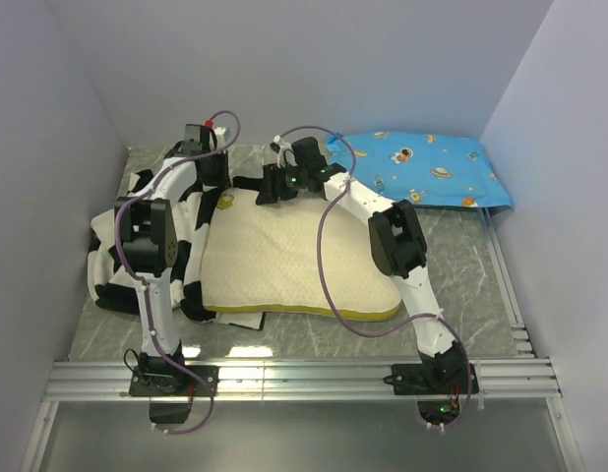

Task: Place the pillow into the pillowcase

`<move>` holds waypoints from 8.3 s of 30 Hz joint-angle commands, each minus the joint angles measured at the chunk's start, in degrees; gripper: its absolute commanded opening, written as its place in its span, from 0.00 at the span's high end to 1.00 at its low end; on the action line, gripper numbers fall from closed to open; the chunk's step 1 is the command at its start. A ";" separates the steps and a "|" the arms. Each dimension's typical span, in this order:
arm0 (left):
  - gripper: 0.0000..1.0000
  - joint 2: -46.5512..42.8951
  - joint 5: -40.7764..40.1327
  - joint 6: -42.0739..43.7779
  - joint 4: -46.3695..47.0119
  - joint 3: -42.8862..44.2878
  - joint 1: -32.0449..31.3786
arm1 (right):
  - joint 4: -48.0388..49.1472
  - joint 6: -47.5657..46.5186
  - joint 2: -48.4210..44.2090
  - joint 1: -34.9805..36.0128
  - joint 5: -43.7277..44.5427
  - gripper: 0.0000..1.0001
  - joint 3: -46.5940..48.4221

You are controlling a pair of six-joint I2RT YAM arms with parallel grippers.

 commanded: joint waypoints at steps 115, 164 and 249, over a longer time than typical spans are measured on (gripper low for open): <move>0.40 -56.06 41.52 44.48 -24.79 -43.75 10.43 | 3.81 3.31 -34.83 4.94 -8.40 0.25 -39.48; 0.20 -83.07 24.81 124.50 -25.97 -76.64 19.51 | -5.87 -14.96 -16.30 17.78 1.47 1.00 -10.66; 0.33 -40.99 11.73 -0.25 11.31 -19.07 -11.89 | -11.05 -9.95 -23.27 -2.52 11.40 0.33 -19.22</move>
